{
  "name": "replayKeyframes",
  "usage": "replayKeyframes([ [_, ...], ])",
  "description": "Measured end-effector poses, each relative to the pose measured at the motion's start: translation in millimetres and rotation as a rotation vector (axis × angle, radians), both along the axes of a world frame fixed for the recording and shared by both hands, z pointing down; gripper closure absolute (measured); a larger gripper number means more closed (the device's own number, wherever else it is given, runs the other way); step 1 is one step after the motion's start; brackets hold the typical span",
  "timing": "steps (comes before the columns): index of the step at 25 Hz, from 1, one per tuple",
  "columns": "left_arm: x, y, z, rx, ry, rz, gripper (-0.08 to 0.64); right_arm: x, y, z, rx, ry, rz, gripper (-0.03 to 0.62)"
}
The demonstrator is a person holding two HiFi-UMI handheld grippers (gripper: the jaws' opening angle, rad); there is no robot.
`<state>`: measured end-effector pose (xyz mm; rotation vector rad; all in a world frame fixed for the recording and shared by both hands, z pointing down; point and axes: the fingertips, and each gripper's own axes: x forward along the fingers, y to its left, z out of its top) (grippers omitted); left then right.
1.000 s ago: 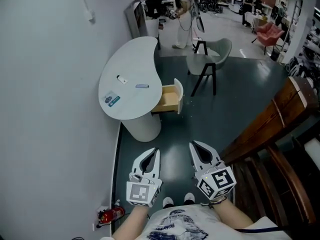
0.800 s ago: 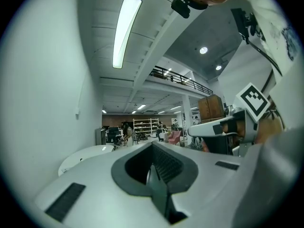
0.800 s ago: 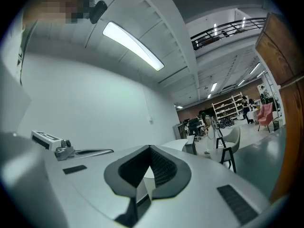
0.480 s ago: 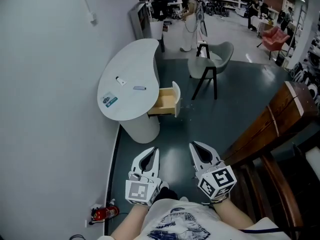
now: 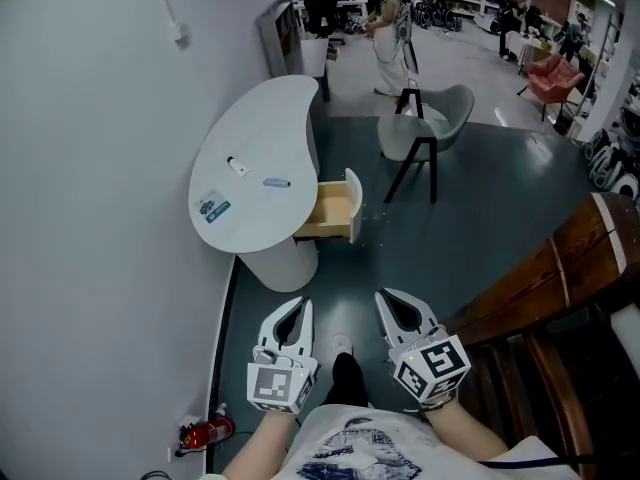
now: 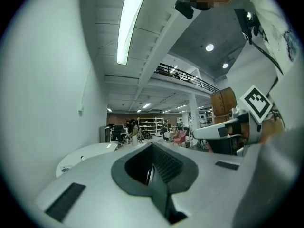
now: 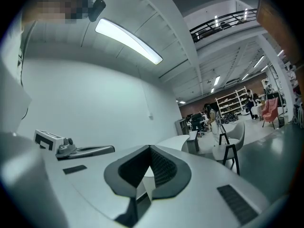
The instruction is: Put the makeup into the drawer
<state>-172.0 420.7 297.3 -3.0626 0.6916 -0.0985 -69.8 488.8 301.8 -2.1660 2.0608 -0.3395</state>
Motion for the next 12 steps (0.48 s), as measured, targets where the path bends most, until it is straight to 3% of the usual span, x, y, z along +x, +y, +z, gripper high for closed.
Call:
replayKeyframes([
  [6, 27, -55, 8, -0.005, 0.000, -0.004, 0.525, 28, -60, 7, -0.022, -0.001, -0.009, 0.572],
  [12, 42, -129, 7, -0.041, -0.008, -0.062, 0.525, 48, -134, 4, -0.040, 0.013, -0.047, 0.572],
])
